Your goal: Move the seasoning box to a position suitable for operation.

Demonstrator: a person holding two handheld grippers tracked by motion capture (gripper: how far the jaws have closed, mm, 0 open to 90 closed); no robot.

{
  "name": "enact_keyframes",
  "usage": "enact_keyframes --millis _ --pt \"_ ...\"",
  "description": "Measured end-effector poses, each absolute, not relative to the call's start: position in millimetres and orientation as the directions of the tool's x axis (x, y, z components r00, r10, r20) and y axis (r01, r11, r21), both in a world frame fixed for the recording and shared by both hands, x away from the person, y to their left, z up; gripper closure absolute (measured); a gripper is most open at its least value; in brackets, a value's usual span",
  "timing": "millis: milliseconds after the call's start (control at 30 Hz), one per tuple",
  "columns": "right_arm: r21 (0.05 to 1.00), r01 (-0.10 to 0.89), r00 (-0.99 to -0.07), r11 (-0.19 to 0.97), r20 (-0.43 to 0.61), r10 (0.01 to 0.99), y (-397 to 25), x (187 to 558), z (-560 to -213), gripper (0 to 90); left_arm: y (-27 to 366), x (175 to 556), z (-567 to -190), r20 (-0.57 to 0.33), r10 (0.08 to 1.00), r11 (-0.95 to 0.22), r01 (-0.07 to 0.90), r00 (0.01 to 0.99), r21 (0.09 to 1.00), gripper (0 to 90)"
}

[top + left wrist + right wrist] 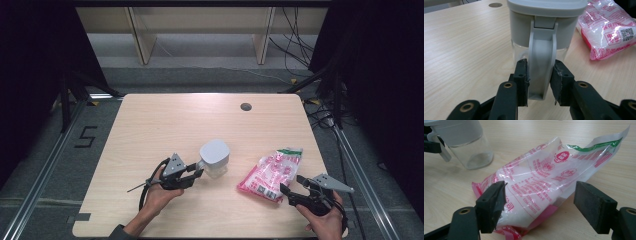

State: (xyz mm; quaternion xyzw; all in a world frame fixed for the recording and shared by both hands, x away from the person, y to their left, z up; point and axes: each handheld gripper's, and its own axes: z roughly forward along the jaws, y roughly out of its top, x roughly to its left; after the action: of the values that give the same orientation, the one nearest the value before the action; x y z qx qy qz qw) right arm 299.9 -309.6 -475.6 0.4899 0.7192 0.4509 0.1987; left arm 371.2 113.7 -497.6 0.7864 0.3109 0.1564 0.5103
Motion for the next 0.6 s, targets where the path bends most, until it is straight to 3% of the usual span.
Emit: enact_keyframes --millis 300,600 --pt "0.843 0.526 -0.441 0.109 0.161 0.883 -309.1 300.0 -475.8 26.6 127.4 392.9 -497.2 -0.017 0.705 -0.288 0.308 0.709 0.907 68.3" --pt "0.846 0.525 -0.428 0.088 0.173 0.887 -307.7 300.3 -477.0 26.7 128.0 409.7 -500.0 -0.036 0.7 -0.262 0.302 0.713 0.917 71.9"
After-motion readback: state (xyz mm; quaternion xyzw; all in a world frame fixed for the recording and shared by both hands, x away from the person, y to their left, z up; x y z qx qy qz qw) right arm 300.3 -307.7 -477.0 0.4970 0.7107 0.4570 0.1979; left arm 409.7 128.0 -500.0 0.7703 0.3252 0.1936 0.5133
